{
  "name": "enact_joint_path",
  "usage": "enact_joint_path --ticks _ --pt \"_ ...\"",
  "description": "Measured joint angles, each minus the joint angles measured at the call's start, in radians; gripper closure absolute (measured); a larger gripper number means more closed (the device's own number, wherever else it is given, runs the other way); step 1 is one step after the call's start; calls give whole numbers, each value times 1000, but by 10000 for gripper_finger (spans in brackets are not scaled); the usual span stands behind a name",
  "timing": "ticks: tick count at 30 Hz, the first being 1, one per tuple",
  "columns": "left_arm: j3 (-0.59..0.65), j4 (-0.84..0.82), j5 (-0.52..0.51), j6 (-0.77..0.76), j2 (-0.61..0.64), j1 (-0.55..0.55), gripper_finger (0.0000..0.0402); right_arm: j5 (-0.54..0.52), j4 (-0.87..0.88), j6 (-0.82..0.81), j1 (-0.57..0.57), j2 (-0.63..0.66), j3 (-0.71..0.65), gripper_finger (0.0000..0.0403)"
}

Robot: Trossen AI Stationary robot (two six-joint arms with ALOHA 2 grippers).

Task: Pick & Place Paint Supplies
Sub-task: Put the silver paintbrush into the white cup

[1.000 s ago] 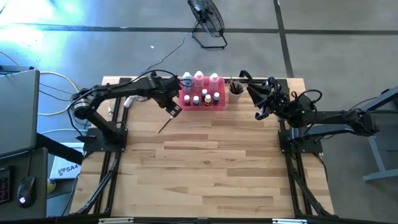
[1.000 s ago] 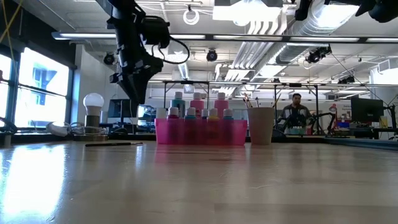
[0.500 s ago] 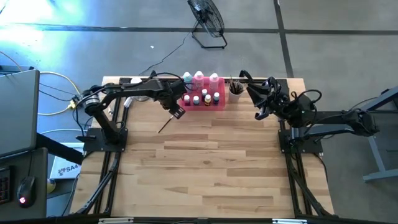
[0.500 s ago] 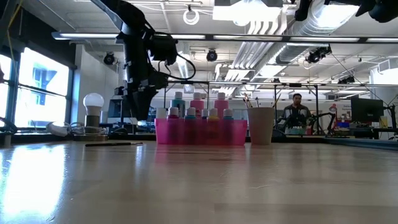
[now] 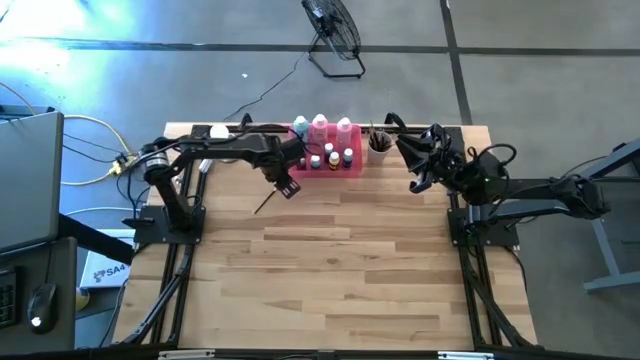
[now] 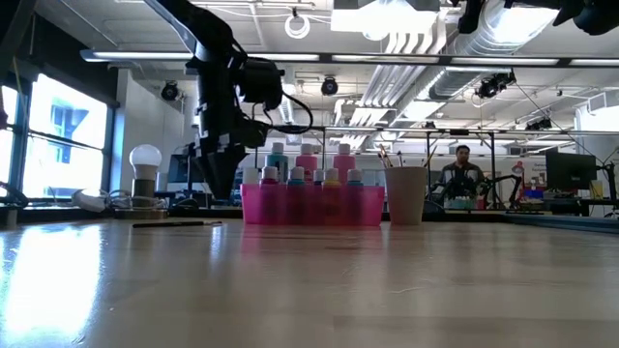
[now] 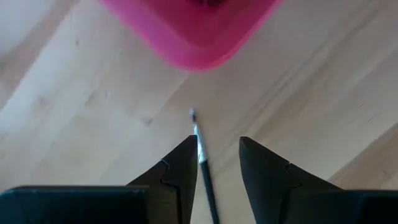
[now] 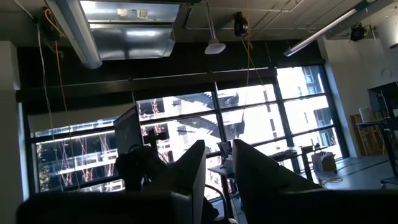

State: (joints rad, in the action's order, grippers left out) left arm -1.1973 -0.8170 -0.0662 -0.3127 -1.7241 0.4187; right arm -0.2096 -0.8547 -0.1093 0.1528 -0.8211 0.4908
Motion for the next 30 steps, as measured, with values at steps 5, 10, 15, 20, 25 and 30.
enact_joint_path --ticks 5,10,15,20,25,30 --pt "0 -6 1 -5 -27 0 287 0 11 -4 0 0 0 330" --pt "0 -13 -3 -5 -49 2 287 0 14 -26 0 0 0 330" --pt "0 -22 -2 4 -49 21 287 0 15 -26 0 0 0 330" --pt "0 -17 21 13 -49 47 287 0 15 -26 0 0 0 330" --pt "0 6 27 16 -49 47 287 0 14 -26 0 0 0 330" --pt "0 11 34 7 -74 46 287 0 14 -26 0 0 0 330"
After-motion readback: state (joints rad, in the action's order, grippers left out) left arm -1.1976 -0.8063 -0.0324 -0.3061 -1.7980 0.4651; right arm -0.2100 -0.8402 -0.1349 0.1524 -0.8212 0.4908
